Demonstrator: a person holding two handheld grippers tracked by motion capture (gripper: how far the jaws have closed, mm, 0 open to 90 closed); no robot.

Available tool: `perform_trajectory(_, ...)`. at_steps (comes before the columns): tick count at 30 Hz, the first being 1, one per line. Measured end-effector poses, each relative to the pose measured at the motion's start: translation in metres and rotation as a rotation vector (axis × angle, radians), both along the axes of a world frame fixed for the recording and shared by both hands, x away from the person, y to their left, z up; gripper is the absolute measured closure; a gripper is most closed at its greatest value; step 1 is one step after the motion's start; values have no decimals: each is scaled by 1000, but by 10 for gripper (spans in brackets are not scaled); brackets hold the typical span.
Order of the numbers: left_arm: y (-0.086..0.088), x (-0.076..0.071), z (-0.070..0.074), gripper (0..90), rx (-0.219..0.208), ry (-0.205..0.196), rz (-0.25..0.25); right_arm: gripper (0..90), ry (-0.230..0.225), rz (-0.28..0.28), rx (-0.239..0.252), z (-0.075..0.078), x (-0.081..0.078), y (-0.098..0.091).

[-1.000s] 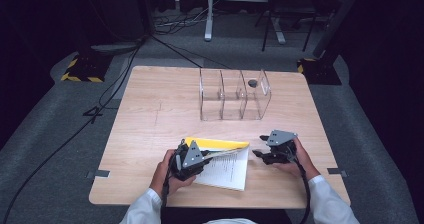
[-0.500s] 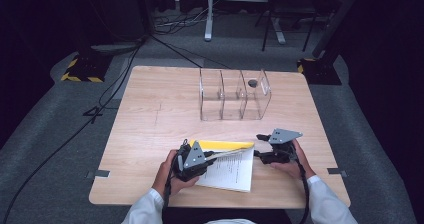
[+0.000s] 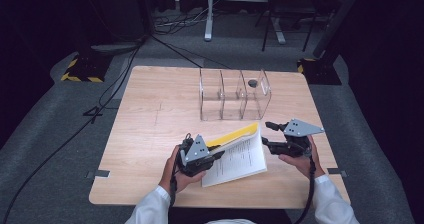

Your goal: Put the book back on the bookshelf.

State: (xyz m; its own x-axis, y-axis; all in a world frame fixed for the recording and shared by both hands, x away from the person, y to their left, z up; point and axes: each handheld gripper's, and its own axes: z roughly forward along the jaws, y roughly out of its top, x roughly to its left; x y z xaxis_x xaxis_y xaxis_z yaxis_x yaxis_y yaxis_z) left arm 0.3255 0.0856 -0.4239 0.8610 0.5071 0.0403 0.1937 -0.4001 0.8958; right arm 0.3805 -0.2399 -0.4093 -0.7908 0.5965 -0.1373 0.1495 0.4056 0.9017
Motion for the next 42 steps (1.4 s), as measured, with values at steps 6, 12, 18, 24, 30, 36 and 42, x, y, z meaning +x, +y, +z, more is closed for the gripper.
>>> perform_trajectory(6, 12, -5, 1, 789, -11, -10, 1, 401, -40, 8, 3, 9, -6, 19)
perform_trajectory(12, 26, -9, 2, 800, -3, -15, 8, 398, -77, 22, 34, 16, -12, 37)
perform_trajectory(18, 41, -13, -2, 803, -6, -3, 18, 372, -69, 53, 59, 18, -13, 58)
perform_trajectory(24, 54, -20, -11, 784, -33, -7, 26, 362, -75, 94, 55, 12, -20, 80)
perform_trajectory(30, 60, -21, -18, 782, -67, 11, 21, 362, -64, 134, 72, 0, -26, 93)
perform_trajectory(36, 54, -14, -22, 777, -113, 44, -22, 361, -95, 147, 100, -1, -30, 95)
perform_trajectory(42, 37, -7, -24, 757, -136, 24, -55, 350, -106, 121, 103, 0, -27, 87)
